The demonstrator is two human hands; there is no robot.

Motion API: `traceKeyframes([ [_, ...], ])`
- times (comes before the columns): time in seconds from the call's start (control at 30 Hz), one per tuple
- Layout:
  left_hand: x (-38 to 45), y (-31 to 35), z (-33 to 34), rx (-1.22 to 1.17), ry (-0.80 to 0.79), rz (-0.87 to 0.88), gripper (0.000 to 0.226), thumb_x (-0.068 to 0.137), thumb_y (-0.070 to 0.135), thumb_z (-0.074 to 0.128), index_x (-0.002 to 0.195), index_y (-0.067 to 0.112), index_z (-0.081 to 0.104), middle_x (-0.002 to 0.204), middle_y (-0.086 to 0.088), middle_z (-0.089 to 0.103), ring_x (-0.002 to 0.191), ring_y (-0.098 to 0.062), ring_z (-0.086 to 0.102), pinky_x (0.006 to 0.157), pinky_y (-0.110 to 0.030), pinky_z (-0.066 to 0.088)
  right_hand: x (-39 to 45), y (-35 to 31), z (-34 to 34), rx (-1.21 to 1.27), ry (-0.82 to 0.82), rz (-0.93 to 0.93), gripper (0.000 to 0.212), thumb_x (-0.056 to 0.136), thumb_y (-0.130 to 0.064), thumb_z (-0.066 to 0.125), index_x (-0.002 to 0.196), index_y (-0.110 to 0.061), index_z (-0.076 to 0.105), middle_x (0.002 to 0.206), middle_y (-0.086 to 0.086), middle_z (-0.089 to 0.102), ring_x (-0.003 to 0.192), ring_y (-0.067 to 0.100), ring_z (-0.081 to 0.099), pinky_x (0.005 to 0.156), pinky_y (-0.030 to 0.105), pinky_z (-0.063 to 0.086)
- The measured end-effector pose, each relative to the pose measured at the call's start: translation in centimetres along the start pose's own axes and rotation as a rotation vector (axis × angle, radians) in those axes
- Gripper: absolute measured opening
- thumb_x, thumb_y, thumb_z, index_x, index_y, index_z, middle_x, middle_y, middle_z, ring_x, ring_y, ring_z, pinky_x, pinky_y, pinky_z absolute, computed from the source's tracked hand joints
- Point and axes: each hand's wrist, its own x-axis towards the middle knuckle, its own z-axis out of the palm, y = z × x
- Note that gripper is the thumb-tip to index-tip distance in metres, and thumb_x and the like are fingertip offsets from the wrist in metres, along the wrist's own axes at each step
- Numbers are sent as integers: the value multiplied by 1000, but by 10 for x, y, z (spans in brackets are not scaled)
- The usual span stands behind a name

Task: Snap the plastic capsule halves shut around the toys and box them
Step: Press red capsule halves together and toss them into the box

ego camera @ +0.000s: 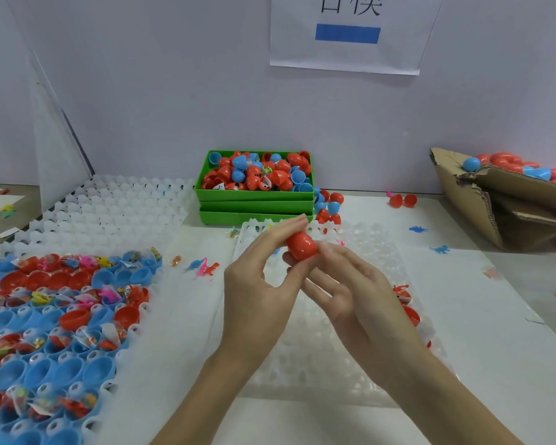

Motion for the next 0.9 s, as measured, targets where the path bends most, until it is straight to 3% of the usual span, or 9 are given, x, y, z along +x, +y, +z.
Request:
traceKeyframes([
  [0.13, 4, 6, -9, -267, -97, 0, 49, 91, 11, 75, 138, 15, 62, 136, 6, 69, 134, -18, 61, 106, -25, 52, 2, -11, -3, 104, -174, 50, 41, 98, -22, 67, 136, -5, 65, 137, 17, 66, 129, 30, 64, 101, 37, 56],
  [0.27, 5, 9, -12, -225, -131, 89, 47, 92, 19, 75, 138, 18, 62, 138, 3, 66, 137, -28, 57, 110, -32, 50, 5, -15, -7, 112, -219, 81, 50, 84, -21, 82, 130, -7, 70, 133, 19, 68, 124, 32, 67, 93, 34, 59],
  [0.37, 6, 11, -13, -217, -154, 95, 44, 93, 24, 74, 136, 22, 63, 140, 8, 66, 142, -23, 52, 114, -33, 46, 4, -17, -8, 101, -272, 102, 55, 79, -25, 85, 128, -5, 70, 131, 17, 69, 125, 28, 66, 94, 31, 58],
  [0.57, 4, 13, -11, -361, -233, 50, 33, 96, 13, 70, 127, 9, 62, 134, -2, 68, 135, -30, 59, 108, -32, 50, 1, -12, -6, 67, -327, 38, 37, 96, -25, 68, 127, -6, 71, 125, 12, 72, 121, 24, 68, 98, 31, 55],
  [0.77, 3, 13, -10, -159, -76, 40, 39, 85, 31, 83, 121, 33, 69, 122, 13, 72, 124, -18, 64, 98, -20, 53, 0, -14, -3, 34, -302, 84, 34, 99, -29, 64, 121, -4, 74, 121, 20, 72, 115, 31, 70, 97, 34, 57],
  [0.9, 4, 7, -13, 8, -11, 101, 43, 82, 35, 85, 121, 25, 71, 117, 12, 73, 118, -19, 67, 98, -28, 56, 1, -18, -6, -67, -228, 81, 38, 99, -29, 65, 127, -4, 70, 125, 23, 71, 118, 37, 69, 97, 39, 58],
])
